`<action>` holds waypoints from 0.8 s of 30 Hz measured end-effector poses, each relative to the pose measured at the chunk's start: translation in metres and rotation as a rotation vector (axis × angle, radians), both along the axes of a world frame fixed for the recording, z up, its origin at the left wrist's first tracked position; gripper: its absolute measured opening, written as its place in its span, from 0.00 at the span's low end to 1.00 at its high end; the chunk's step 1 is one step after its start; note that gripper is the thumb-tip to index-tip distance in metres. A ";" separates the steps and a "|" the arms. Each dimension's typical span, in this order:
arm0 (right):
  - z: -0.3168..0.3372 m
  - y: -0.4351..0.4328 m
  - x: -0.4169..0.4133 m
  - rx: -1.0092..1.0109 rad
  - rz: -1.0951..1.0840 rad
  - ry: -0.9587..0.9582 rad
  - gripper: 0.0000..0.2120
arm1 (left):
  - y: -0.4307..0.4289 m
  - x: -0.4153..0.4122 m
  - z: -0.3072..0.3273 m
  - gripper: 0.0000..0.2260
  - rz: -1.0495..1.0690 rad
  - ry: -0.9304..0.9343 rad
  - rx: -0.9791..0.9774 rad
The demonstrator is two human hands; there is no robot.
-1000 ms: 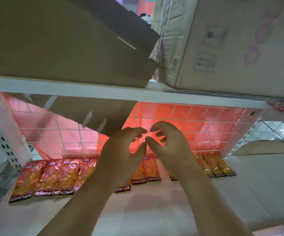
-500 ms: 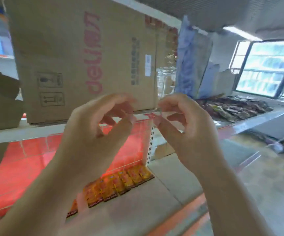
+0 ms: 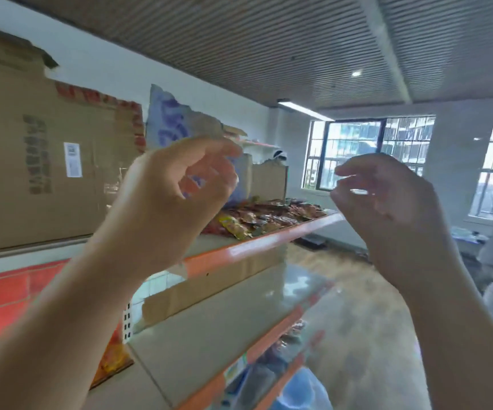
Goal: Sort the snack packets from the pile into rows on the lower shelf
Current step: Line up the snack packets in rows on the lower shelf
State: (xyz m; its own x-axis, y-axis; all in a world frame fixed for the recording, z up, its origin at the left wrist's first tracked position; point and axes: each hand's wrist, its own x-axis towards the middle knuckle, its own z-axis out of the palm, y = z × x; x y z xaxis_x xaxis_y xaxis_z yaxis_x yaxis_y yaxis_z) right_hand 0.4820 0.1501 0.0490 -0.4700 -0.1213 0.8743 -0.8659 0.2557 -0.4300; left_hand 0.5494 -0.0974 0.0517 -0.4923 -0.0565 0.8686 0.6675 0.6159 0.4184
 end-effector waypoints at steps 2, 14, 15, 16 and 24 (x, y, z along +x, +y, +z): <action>0.004 0.026 -0.012 -0.008 -0.051 -0.005 0.12 | 0.021 -0.017 0.005 0.11 -0.014 0.013 -0.021; 0.013 0.070 -0.139 0.041 -0.179 -0.021 0.07 | 0.069 -0.179 0.020 0.10 -0.004 -0.028 -0.181; 0.013 0.069 -0.153 0.055 -0.186 -0.022 0.07 | 0.073 -0.197 0.019 0.13 -0.002 -0.028 -0.207; 0.014 0.067 -0.171 0.073 -0.192 -0.023 0.08 | 0.078 -0.219 0.017 0.16 -0.006 -0.018 -0.226; 0.048 0.055 -0.307 0.229 -0.273 -0.055 0.04 | 0.087 -0.384 0.054 0.12 0.000 -0.049 -0.260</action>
State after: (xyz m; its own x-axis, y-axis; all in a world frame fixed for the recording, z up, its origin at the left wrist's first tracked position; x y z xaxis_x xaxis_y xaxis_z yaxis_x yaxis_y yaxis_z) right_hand 0.1752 0.2054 0.0966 -0.5574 -0.1749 0.8116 -0.7295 0.5698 -0.3783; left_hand 0.1656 -0.0100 0.1059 -0.5339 0.1657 0.8291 0.6507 0.7067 0.2778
